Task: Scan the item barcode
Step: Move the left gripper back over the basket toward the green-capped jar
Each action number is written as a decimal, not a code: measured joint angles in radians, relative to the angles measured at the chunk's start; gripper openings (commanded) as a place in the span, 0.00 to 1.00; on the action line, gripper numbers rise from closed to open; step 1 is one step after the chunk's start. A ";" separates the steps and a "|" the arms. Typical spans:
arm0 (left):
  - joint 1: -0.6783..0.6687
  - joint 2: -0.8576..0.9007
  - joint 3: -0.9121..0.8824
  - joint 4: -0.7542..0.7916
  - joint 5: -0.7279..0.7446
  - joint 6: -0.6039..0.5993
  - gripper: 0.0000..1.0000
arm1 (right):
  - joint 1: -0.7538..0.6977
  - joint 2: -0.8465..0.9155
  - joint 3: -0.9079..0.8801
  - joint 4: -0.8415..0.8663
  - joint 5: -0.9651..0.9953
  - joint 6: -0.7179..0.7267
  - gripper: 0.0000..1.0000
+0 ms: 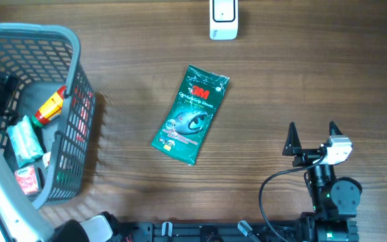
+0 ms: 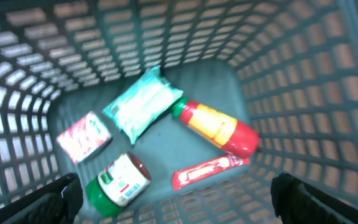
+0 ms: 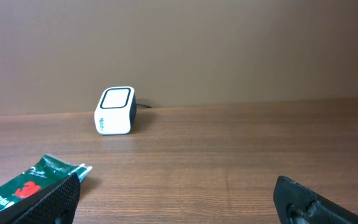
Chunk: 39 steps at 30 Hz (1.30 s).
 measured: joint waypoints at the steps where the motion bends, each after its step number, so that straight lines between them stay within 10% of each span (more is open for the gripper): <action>1: 0.006 0.015 0.000 -0.014 0.005 -0.010 1.00 | 0.000 0.000 0.000 0.000 0.000 0.000 0.99; 19: 0.008 0.097 -0.356 0.086 0.097 0.294 1.00 | 0.000 0.000 0.000 0.000 0.000 0.000 1.00; 39: 0.012 0.098 -0.603 0.164 0.112 0.294 1.00 | 0.000 0.000 0.000 0.000 0.000 0.000 1.00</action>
